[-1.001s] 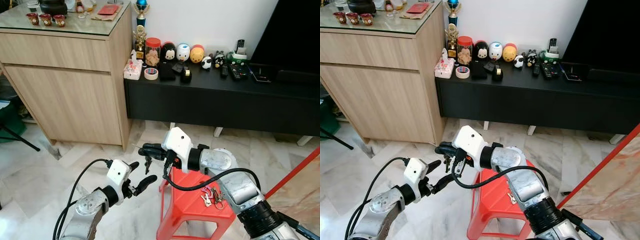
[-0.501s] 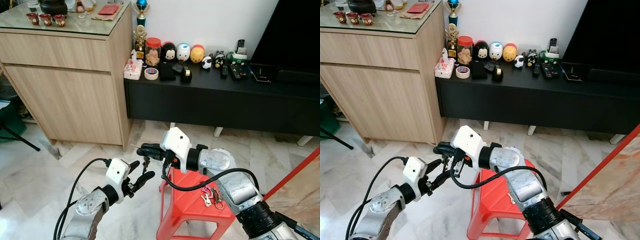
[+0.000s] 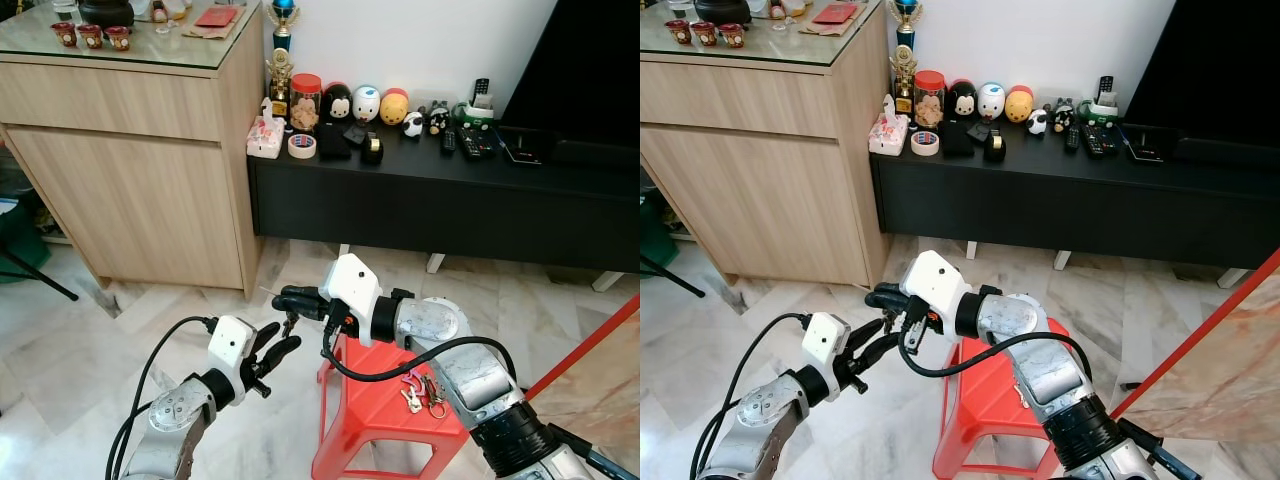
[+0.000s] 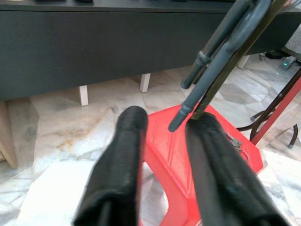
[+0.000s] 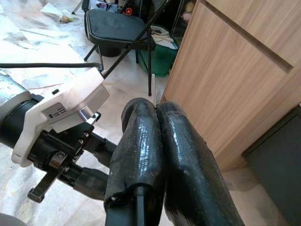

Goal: Hang keys on a hook

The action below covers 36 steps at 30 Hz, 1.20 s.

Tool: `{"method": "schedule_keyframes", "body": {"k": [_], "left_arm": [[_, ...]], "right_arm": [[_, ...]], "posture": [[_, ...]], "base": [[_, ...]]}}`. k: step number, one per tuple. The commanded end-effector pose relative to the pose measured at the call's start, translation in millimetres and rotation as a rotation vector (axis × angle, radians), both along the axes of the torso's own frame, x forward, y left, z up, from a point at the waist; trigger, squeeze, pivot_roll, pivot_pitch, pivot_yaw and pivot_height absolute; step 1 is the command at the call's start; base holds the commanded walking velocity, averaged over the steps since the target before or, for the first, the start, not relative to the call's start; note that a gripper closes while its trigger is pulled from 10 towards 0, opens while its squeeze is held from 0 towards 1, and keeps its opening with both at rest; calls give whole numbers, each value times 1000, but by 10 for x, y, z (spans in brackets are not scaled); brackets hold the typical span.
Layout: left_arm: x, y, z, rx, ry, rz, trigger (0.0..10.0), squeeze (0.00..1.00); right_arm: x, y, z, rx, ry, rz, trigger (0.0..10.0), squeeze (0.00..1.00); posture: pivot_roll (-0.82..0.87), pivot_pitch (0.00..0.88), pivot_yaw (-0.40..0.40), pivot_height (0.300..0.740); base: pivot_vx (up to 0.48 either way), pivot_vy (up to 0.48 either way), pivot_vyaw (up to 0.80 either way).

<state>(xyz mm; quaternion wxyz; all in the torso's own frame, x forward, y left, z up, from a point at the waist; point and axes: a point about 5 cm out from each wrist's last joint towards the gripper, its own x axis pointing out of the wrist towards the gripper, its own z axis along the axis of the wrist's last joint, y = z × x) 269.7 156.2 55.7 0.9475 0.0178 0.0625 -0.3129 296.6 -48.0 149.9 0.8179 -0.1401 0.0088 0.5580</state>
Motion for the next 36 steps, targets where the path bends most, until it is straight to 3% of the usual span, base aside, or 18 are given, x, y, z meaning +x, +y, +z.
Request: {"method": "schedule_keyframes", "body": {"k": [1,21,36], "left_arm": [[1,-22,5,-24,-4,1,0,0],[9,5,64,-49,-28,17,0,0],[-78,65,-6,-14,7,-4,0,0]], "right_arm": [[22,-8,1,-10,4,-7,10000,0],[48,-50,-69,-23,22,-34,10000,0],[174,-255,-122,-64,18,-128,10000,0]], "posture": [[17,40,-118,740],[20,40,-119,740],[19,42,-117,740]], "base": [[0,0,0],[0,0,0],[0,0,0]]}}
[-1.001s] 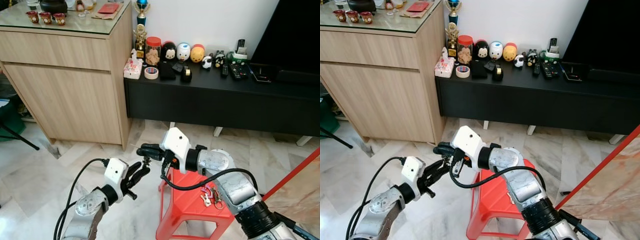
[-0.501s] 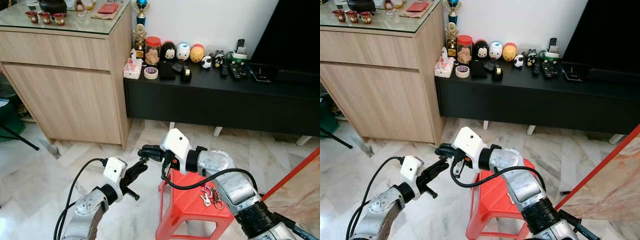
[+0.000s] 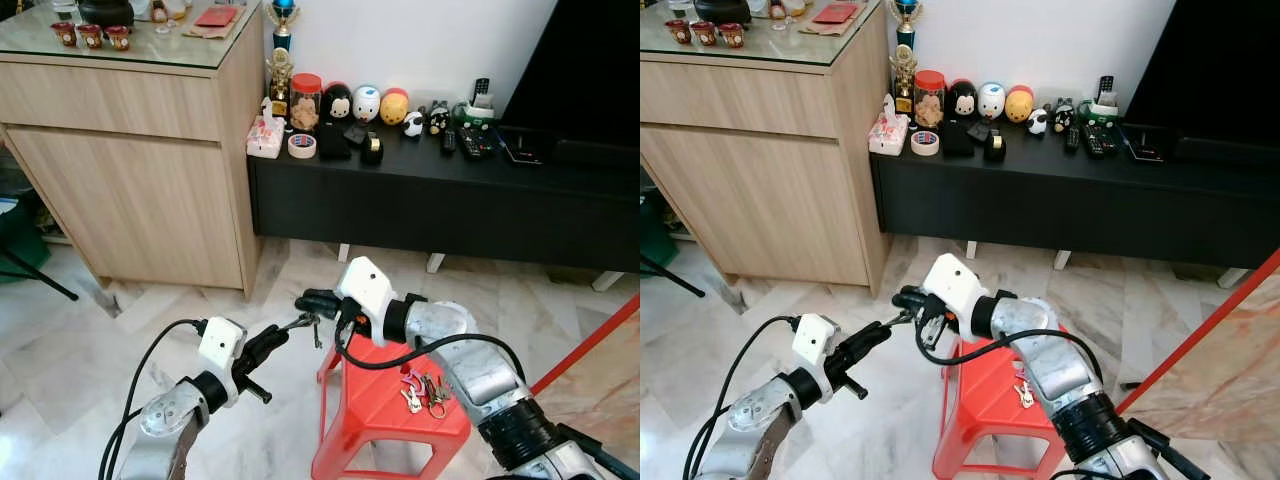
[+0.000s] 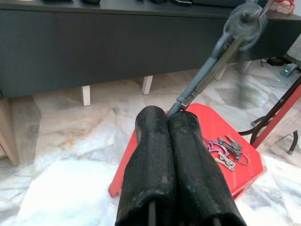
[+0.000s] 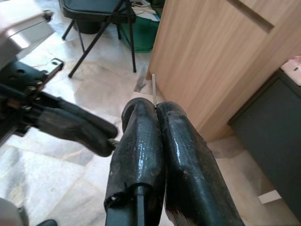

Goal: Hang keys on a hook

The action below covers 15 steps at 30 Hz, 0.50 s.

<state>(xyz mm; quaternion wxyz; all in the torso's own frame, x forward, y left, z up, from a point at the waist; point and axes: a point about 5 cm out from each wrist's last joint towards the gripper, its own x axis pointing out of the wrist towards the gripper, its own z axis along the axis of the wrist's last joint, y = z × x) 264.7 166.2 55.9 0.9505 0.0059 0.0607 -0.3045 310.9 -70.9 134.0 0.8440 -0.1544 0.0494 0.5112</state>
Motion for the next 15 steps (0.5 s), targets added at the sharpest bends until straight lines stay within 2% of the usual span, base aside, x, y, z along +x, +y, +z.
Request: {"method": "schedule_keyframes", "body": {"k": [1,8,9,11,12,13,15], "left_arm": [[-30,-34,-11,12,5,-26,0,0],[-53,-33,-38,43,20,-54,0,0],[-51,-30,-38,46,18,-50,314,0],[-50,-27,-37,49,16,-45,314,0],[-46,-22,-36,53,11,-38,4627,0],[-43,-19,-34,56,8,-33,10000,0],[-34,-17,-33,61,4,-25,10000,0]], "right_arm": [[33,-28,35,-4,-19,-12,10000,0],[42,-14,21,-6,-21,-19,10000,0],[41,-11,20,-6,-22,-18,10000,0],[40,-10,18,-6,-23,-17,10000,0],[41,-11,18,-5,-23,-18,10000,0],[41,-11,18,-5,-22,-18,10000,0],[44,-5,20,-1,-22,-20,10000,0]], "posture": [[19,42,-117,740],[21,42,-116,740],[20,41,-116,740],[20,41,-116,740],[21,41,-117,740],[21,41,-117,740],[20,41,-117,740]], "base": [[0,0,0],[0,0,0],[0,0,0],[0,0,0],[0,0,0],[0,0,0],[0,0,0]]}}
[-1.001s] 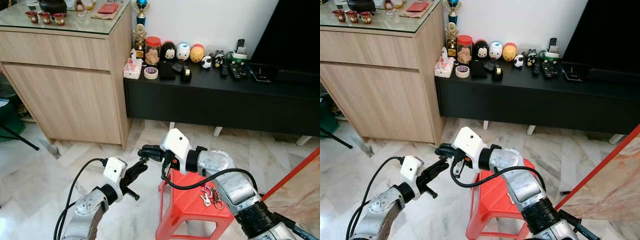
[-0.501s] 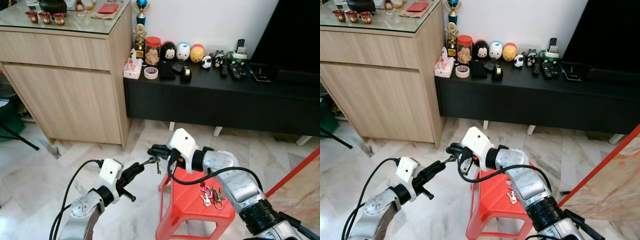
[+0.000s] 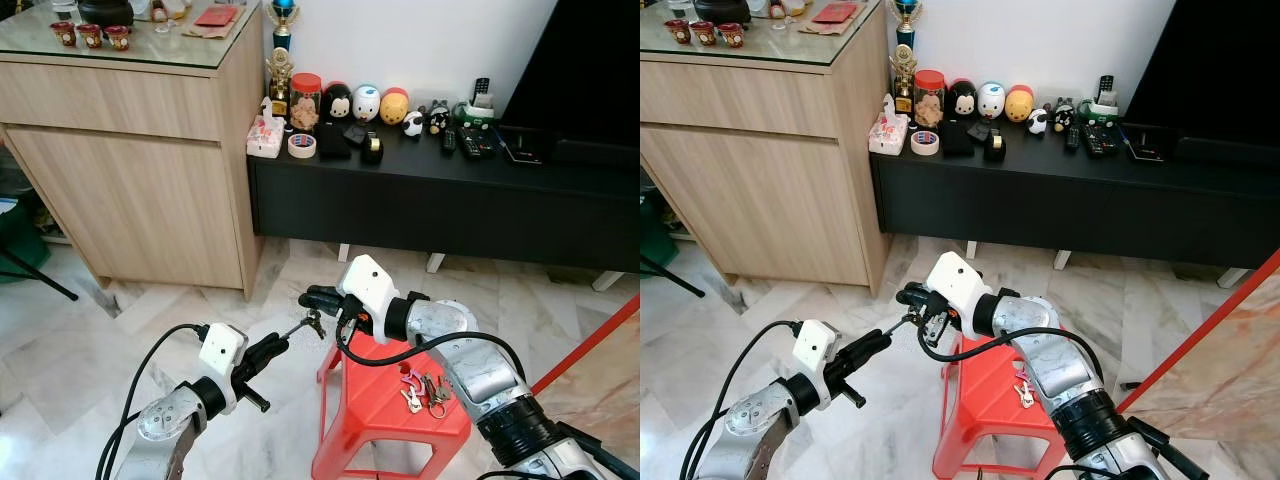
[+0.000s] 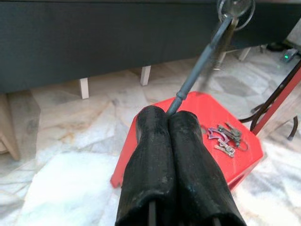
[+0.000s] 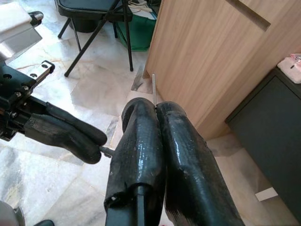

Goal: Hang keys on a hook

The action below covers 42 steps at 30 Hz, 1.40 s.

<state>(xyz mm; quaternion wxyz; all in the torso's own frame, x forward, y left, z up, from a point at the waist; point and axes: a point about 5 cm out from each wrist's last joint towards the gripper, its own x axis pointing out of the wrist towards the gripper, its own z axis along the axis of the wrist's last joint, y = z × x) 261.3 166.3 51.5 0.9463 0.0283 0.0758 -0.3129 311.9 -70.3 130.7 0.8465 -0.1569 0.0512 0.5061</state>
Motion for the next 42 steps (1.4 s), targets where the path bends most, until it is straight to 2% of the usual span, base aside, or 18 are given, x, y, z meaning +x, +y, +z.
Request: {"method": "schedule_keyframes", "body": {"k": [1,2,3,4,5,9,11,17,18,33,34,35,36,42], "left_arm": [[4,-17,12,10,-14,-2,10000,0],[7,-17,14,10,-16,1,10000,0],[12,-18,19,9,-21,4,10000,776],[17,-19,24,8,-26,8,10000,776],[20,-19,28,6,-28,11,10000,1000],[31,-20,48,-4,-36,18,10000,1000],[32,-22,48,1,-37,16,10000,0],[27,-35,40,5,-33,6,10000,0],[20,-40,35,0,-30,0,10000,1000],[21,-62,28,2,-28,-14,10000,1000],[27,-65,32,1,-30,-12,10000,675],[29,-67,34,0,-31,-11,10000,675],[31,-70,34,-2,-30,-11,10000,0],[41,-99,30,-3,-33,-8,10000,0]], "right_arm": [[35,-8,55,5,-21,-8,10000,0],[36,-5,55,6,-22,-8,10000,0],[37,-1,56,7,-22,-7,10000,0],[37,3,56,8,-22,-7,10000,0],[37,4,56,9,-22,-7,10000,0],[37,11,51,10,-21,-7,10000,0],[33,21,47,9,-20,-4,10000,0],[44,44,64,13,-26,-5,10000,0],[50,57,76,15,-30,-6,10000,0],[67,198,194,48,-59,20,10000,0],[58,215,193,49,-58,25,10000,0],[56,220,192,50,-58,26,10000,0],[50,231,188,51,-57,29,10000,0],[20,285,190,57,-53,50,10000,0]], "posture": [[20,41,-117,740],[20,41,-117,740],[21,42,-118,740],[21,42,-118,740],[20,42,-119,740],[20,42,-119,740],[20,42,-119,740],[21,40,-119,740],[21,40,-119,740],[21,37,-122,740],[21,37,-122,740],[21,37,-122,740],[22,38,-124,740],[21,37,-125,740]], "base": [[0,0,0],[0,0,0],[0,0,0],[0,0,0],[0,0,0],[0,0,0],[0,0,0],[0,0,0],[0,0,0],[0,0,0],[0,0,0],[0,0,0],[0,0,0],[0,0,0]]}}
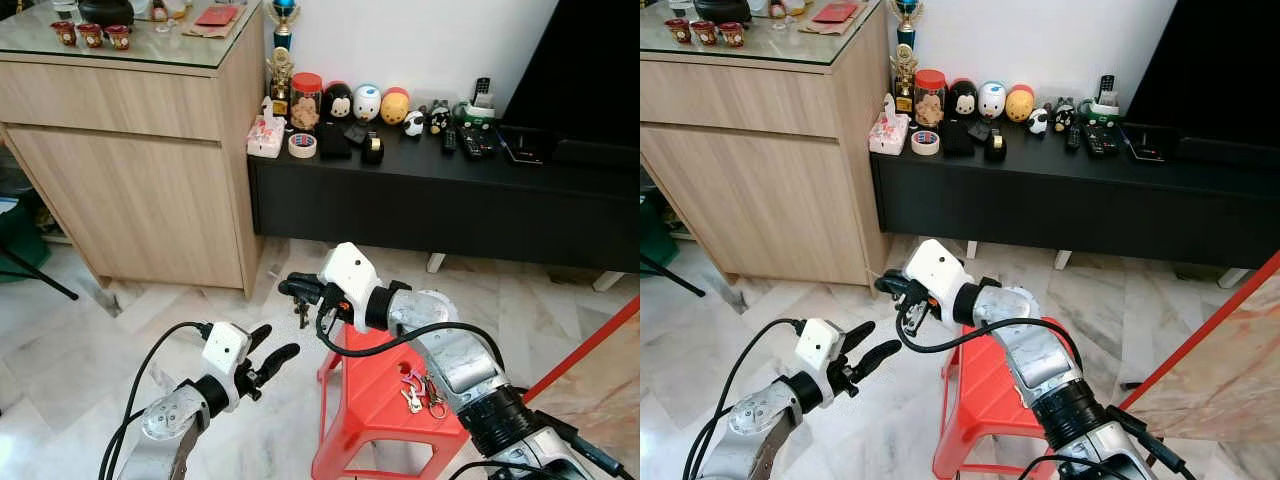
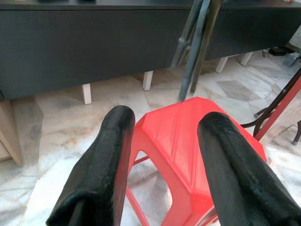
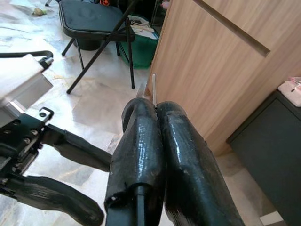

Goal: Hang keys on a hook

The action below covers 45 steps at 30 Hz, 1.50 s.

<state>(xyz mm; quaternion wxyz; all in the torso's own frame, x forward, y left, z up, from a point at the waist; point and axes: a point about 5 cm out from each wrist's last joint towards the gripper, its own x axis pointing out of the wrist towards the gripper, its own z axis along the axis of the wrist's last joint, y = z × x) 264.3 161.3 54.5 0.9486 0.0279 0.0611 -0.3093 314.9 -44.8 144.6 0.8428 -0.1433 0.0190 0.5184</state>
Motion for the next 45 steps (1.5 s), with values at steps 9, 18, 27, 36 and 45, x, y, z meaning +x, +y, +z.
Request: {"method": "schedule_keyframes", "body": {"k": [9,18,27,36,45], "left_arm": [[36,-91,7,2,-15,-12,10000,0],[56,-96,3,-1,-17,-6,10000,0],[77,-105,-9,-2,-21,-1,10000,0],[106,-102,-11,-10,-35,34,10000,0],[124,-95,-16,-22,-48,57,0,0]], "right_arm": [[-27,56,37,0,-11,29,10000,0],[-37,66,25,1,-7,33,10000,0],[-50,103,35,10,-7,39,10000,0],[-49,107,42,11,-9,42,10000,0],[-49,100,37,8,-8,39,10000,0]], "posture": [[24,34,-123,740],[22,34,-121,740],[22,36,-119,740],[19,31,-121,740],[18,32,-123,740]], "base": [[0,0,0],[0,0,0],[0,0,0],[0,0,0],[0,0,0]]}}
